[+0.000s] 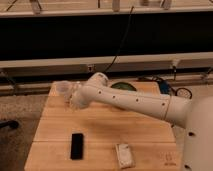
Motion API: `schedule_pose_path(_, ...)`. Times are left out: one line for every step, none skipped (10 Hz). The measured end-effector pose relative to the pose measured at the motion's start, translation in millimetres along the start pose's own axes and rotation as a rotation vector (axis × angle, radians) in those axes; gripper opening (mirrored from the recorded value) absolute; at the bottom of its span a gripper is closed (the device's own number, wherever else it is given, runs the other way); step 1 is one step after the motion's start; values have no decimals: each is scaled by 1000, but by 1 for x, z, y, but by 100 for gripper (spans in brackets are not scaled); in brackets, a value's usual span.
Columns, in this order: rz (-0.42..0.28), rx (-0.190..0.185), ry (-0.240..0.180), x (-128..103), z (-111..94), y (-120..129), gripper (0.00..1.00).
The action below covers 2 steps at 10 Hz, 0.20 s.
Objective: Knock the bottle over
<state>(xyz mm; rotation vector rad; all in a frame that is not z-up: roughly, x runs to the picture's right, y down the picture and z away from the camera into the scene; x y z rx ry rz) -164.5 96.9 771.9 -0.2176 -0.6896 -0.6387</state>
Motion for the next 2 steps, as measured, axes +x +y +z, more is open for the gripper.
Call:
schedule_pose_path(-9, 0, 0, -2, -1, 4, 0)
schedule_pose_path(-21, 1, -2, -8, -4, 10, 0)
